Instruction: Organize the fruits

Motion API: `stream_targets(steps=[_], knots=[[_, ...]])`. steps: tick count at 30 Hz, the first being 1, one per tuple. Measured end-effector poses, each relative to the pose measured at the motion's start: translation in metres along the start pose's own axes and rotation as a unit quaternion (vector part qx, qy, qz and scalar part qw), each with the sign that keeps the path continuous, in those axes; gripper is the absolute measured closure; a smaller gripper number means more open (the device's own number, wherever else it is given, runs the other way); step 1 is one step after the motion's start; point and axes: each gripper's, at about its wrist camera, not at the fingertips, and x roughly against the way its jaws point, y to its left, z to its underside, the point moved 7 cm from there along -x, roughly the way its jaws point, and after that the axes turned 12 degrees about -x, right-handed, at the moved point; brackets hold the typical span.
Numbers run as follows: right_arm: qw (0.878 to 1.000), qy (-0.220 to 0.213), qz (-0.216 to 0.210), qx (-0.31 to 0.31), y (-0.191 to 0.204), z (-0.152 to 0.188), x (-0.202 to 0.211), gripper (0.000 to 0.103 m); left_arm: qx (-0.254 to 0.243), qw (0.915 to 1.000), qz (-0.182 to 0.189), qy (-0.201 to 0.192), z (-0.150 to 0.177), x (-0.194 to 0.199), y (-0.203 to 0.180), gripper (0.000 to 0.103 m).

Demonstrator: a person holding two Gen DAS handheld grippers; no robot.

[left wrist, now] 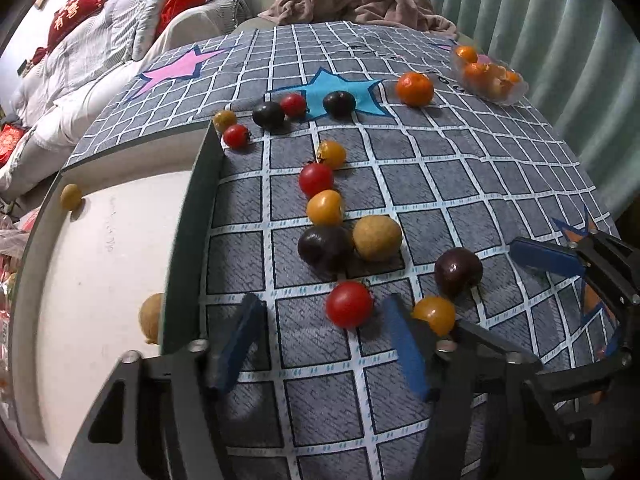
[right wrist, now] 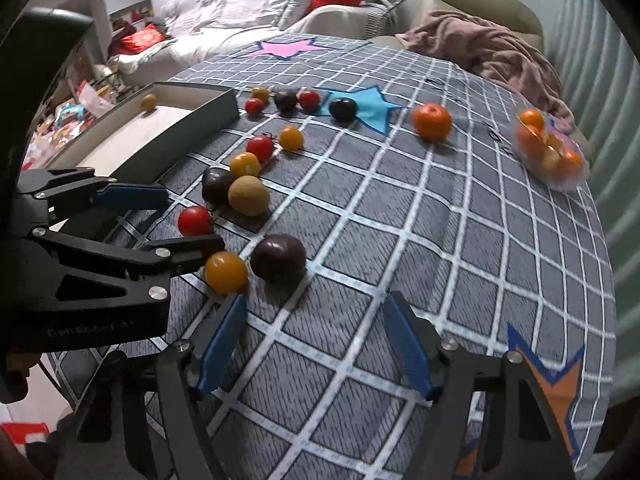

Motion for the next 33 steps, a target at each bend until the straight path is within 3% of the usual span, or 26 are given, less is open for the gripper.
stream_targets(steps=[2, 5, 9, 15, 20, 31, 32, 33], knots=[[1.0, -0.001, -0.006, 0.008, 0.003, -0.004, -0.002, 0.034, 0.001, 1.0, 0.001, 0.0, -0.001, 0.001, 0.002, 0.058], [1.0, -0.004, -0.016, 0.019, 0.009, -0.01, -0.006, 0.043, 0.006, 1.0, -0.002, 0.001, -0.003, 0.0, 0.005, 0.065], [0.999, -0.003, -0.04, 0.023, 0.017, -0.015, -0.008, 0.072, 0.006, 0.9999, -0.009, -0.002, -0.002, 0.001, 0.005, 0.066], [0.999, -0.001, -0.035, -0.002, 0.01, -0.005, -0.001, 0.072, -0.013, 0.9996, -0.012, -0.023, 0.003, 0.004, 0.008, 0.066], [0.999, -0.003, -0.039, -0.026, 0.0, 0.002, 0.006, 0.072, -0.001, 0.9985, 0.028, -0.047, 0.005, 0.013, 0.015, 0.065], [0.998, -0.005, -0.051, -0.047, -0.006, 0.004, 0.009, 0.072, -0.045, 0.9983, -0.002, -0.036, -0.002, 0.003, -0.004, 0.065], [0.997, -0.005, -0.052, -0.05, -0.007, 0.005, 0.01, 0.072, -0.044, 0.9984, -0.002, -0.035, -0.002, 0.003, -0.004, 0.068], [0.997, -0.004, -0.052, -0.053, -0.008, 0.005, 0.01, 0.072, -0.045, 0.9984, 0.002, -0.035, -0.002, 0.003, -0.005, 0.077]])
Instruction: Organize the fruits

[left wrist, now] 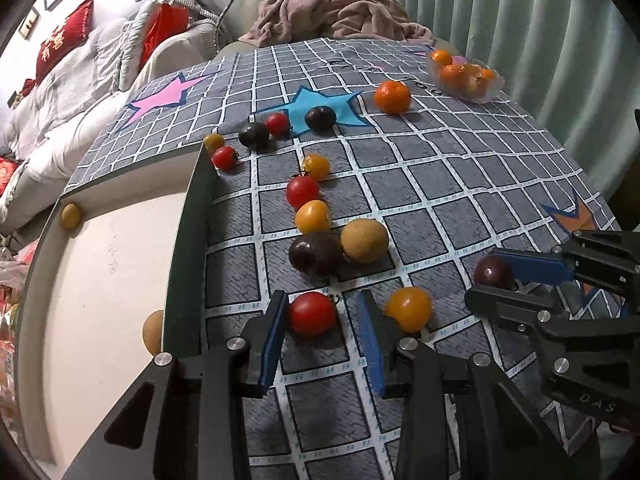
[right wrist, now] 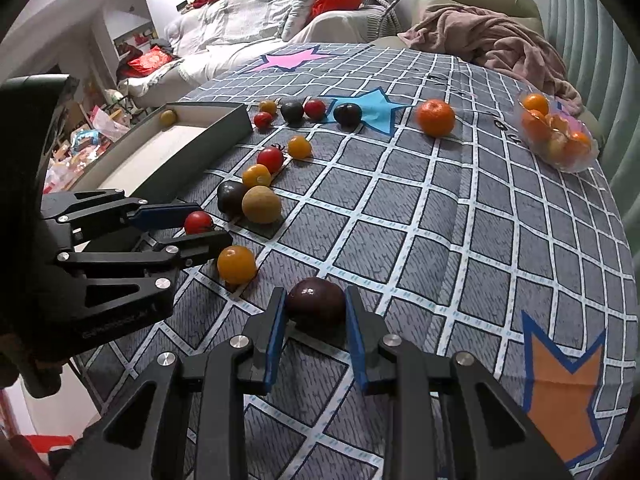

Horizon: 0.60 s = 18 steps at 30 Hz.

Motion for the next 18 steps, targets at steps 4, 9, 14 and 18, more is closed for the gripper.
stream_targets(steps=[4, 9, 14, 18], knots=[[1.0, 0.003, 0.0, -0.019, -0.005, 0.001, 0.003, 0.072, -0.001, 1.0, 0.001, 0.001, 0.002, 0.003, -0.002, 0.078], [0.999, 0.003, 0.001, -0.034, -0.009, 0.001, 0.011, 0.072, 0.013, 0.9998, 0.012, -0.004, 0.005, 0.013, -0.005, 0.078], [0.999, 0.001, 0.0, -0.045, -0.007, 0.001, 0.022, 0.072, 0.025, 0.9994, 0.018, -0.017, 0.005, 0.032, -0.002, 0.078], [0.999, 0.0, 0.001, -0.046, -0.002, -0.001, 0.028, 0.072, 0.033, 0.999, 0.015, -0.028, 0.006, 0.047, 0.006, 0.078]])
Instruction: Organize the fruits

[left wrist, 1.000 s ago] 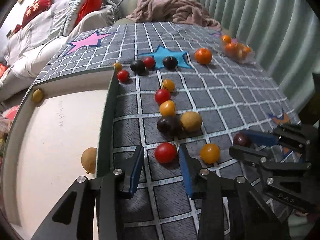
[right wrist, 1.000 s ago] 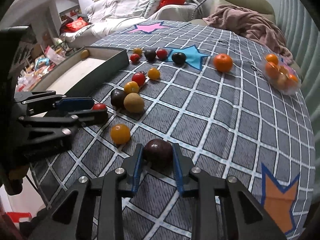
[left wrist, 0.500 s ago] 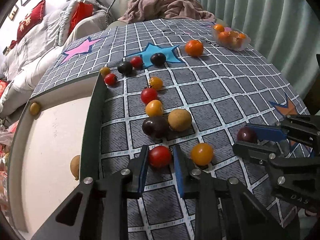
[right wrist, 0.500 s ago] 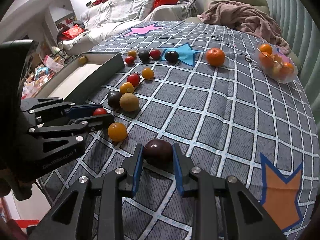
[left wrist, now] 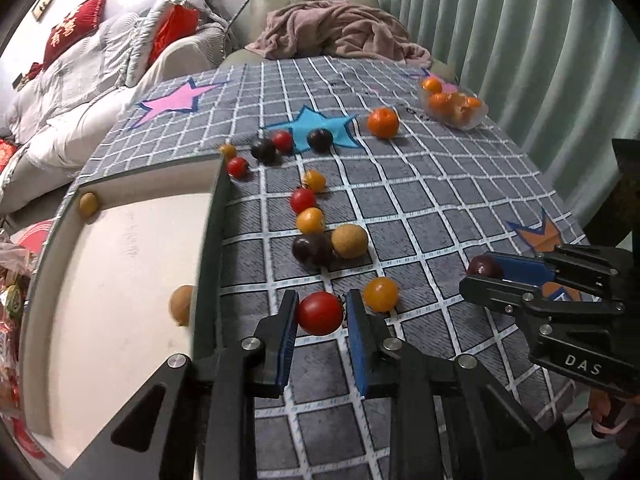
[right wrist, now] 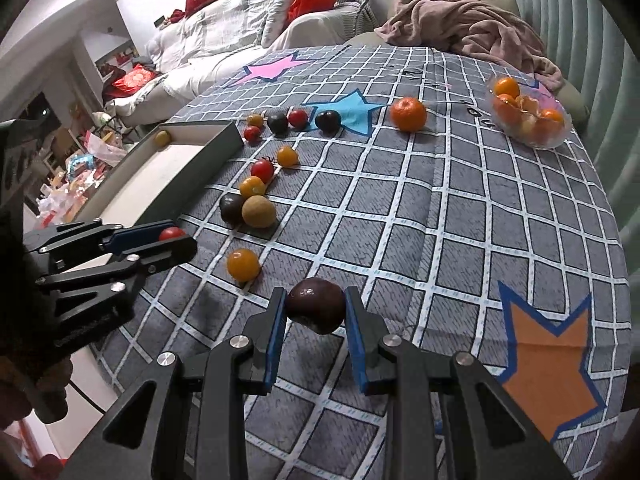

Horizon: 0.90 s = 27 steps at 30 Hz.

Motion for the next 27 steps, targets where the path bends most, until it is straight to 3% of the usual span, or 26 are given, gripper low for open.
stream_targets(steps=[9, 15, 27], knots=[[1.0, 0.0, -0.005, 0.018, 0.036, -0.009, 0.008, 0.072, 0.041, 0.9988, -0.018, -0.021, 0.01, 0.031, 0.045, 0.077], [0.999, 0.009, -0.019, 0.05, 0.08, -0.016, 0.002, 0.072, 0.086, 0.9953, -0.039, -0.022, 0.029, 0.042, 0.09, 0.077], [0.992, 0.041, -0.049, 0.113, 0.181, -0.039, -0.04, 0.072, 0.177, 0.979, -0.1, 0.01, 0.07, 0.041, 0.184, 0.077]])
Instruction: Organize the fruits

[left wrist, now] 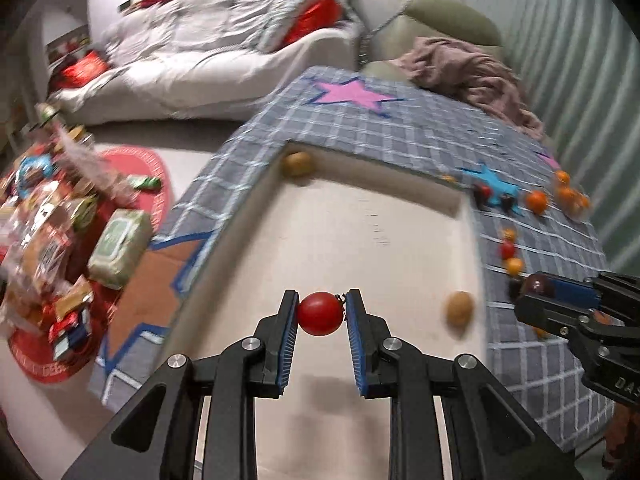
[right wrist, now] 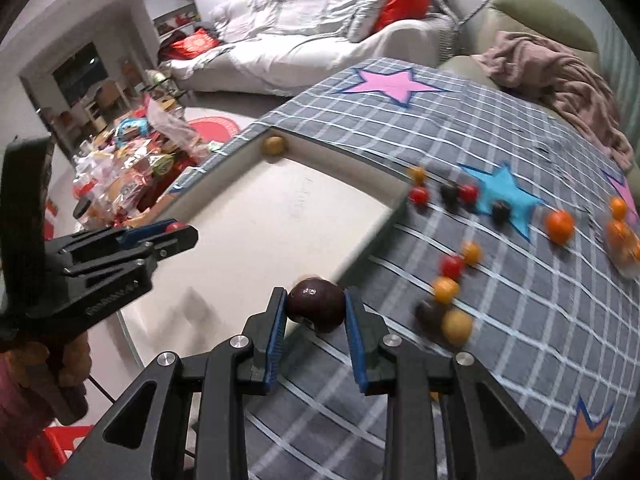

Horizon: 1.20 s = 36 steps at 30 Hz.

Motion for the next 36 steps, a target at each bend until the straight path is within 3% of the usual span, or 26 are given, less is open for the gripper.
stream_targets(steps=[7, 18, 20, 21, 22, 23, 24, 25, 26, 32, 36], knots=[[0.999, 0.034, 0.005, 0.029, 0.032, -0.011, -0.043, 0.072, 0.013, 0.9988, -0.026, 0.04, 0.017, -0.025, 0.02, 0.078], [0.995, 0.068, 0.03, 0.064, 0.05, -0.003, -0.08, 0.07, -0.003, 0.9978, -0.038, 0.054, 0.023, -0.036, 0.023, 0.077], [0.995, 0.07, 0.031, 0.064, 0.05, -0.004, -0.082, 0.055, -0.005, 0.9976, -0.041, 0.056, 0.023, -0.036, 0.023, 0.075], [0.995, 0.066, 0.038, 0.063, 0.048, -0.005, -0.082, 0.046, -0.004, 0.9972, -0.048, 0.057, 0.023, -0.036, 0.025, 0.067], [0.995, 0.063, 0.041, 0.062, 0.046, -0.006, -0.081, 0.045, -0.001, 0.9966, -0.057, 0.059, 0.023, -0.036, 0.027, 0.057], [0.996, 0.061, 0.042, 0.058, 0.044, -0.008, -0.08, 0.044, 0.005, 0.9957, -0.069, 0.062, 0.025, -0.036, 0.032, 0.037], [0.996, 0.059, 0.04, 0.052, 0.041, -0.01, -0.078, 0.037, 0.012, 0.9963, -0.06, 0.061, 0.026, -0.036, 0.033, 0.031], [0.997, 0.054, 0.039, 0.043, 0.038, -0.012, -0.074, 0.024, 0.02, 0.9965, -0.049, 0.065, 0.028, -0.038, 0.034, 0.028], [0.998, 0.047, 0.035, 0.034, 0.035, -0.014, -0.069, 0.02, 0.025, 0.9962, -0.047, 0.068, 0.03, -0.039, 0.035, 0.026], [0.999, 0.002, 0.047, 0.017, 0.016, -0.02, -0.034, 0.015, 0.015, 0.9967, -0.045, 0.066, 0.03, -0.032, 0.025, 0.026], [0.999, -0.005, 0.052, 0.0, -0.007, -0.011, -0.016, 0.012, -0.003, 0.9978, -0.035, 0.056, 0.025, -0.021, 0.008, 0.026]])
